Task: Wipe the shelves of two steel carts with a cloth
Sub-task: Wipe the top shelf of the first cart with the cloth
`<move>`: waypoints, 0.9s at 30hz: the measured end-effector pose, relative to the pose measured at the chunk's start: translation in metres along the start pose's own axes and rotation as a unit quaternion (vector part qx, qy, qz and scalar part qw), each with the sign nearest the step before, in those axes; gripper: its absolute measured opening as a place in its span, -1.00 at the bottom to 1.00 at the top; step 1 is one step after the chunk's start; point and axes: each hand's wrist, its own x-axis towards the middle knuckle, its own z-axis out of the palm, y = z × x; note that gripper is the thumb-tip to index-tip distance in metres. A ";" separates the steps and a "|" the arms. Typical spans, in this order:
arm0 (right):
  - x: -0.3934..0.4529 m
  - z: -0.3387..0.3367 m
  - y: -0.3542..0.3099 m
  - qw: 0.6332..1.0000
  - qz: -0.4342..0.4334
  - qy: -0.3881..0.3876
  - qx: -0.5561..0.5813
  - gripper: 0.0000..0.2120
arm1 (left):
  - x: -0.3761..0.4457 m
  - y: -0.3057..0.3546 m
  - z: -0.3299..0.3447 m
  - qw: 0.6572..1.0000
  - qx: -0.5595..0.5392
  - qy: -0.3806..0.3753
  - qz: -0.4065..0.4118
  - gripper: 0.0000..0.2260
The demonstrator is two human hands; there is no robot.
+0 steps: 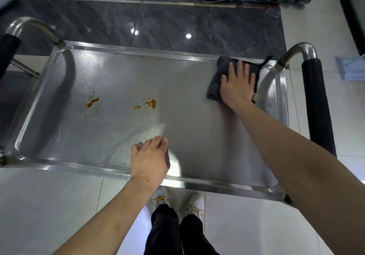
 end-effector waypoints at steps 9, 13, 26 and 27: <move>-0.031 0.016 -0.075 0.996 -0.089 -0.016 -0.011 -0.33 | 0.005 0.006 0.010 0.999 0.008 0.040 0.000 -0.80; -0.030 0.021 -0.130 0.971 -0.236 -0.041 -0.006 -0.38 | 0.004 0.007 0.015 0.997 0.012 0.075 0.004 -0.85; 0.007 0.002 -0.023 0.998 -0.060 -0.015 0.004 -0.40 | 0.004 0.004 0.016 0.997 0.006 0.082 0.005 -0.89; 0.006 0.001 -0.017 0.999 -0.043 -0.017 0.002 -0.40 | 0.003 0.004 0.016 0.997 0.004 0.078 0.004 -0.88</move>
